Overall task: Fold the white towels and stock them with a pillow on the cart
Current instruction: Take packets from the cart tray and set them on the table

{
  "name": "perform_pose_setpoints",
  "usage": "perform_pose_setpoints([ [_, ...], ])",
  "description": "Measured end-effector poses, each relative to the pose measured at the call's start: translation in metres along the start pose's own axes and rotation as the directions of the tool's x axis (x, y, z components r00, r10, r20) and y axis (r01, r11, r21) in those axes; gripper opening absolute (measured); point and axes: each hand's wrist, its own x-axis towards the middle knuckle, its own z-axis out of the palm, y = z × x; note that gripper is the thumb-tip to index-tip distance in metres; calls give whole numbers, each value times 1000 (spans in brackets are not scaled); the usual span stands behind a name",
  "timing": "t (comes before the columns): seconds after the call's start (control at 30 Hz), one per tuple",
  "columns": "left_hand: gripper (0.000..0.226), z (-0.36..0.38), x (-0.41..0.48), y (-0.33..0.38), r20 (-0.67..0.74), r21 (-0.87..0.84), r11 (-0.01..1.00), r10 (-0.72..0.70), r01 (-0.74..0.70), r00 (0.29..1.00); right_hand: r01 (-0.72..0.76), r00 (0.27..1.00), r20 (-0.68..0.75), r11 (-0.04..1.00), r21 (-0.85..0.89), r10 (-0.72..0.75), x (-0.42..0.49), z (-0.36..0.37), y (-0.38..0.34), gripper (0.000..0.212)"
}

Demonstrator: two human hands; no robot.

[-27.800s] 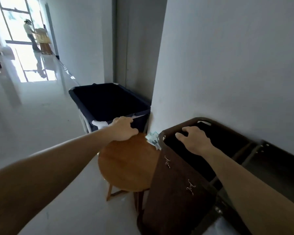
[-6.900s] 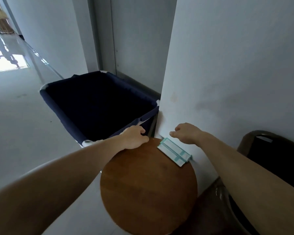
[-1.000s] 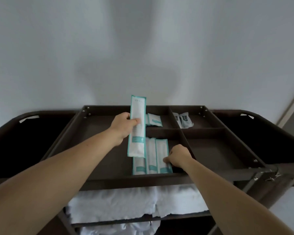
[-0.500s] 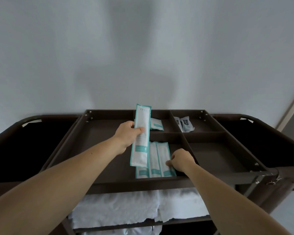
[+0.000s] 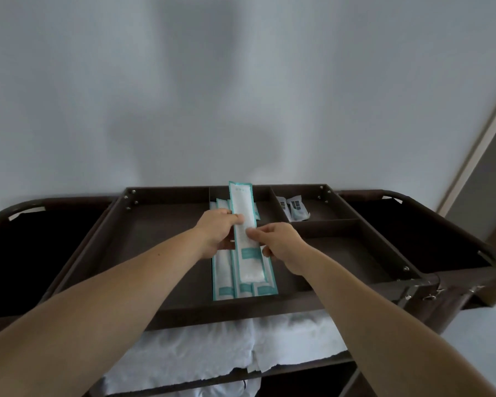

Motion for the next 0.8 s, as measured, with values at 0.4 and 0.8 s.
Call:
perform_pose_setpoints([
  [0.4, 12, -9, -3, -5, -38, 259, 966, 7, 3, 999, -312, 949, -148, 893, -326, 277, 17, -17, 56, 23],
  [0.8, 16, -34, -7, -4, -126, 357, 934, 56, -7, 990, -296, 955, -216, 674, -676, 203, 32, -5, 67, 12],
])
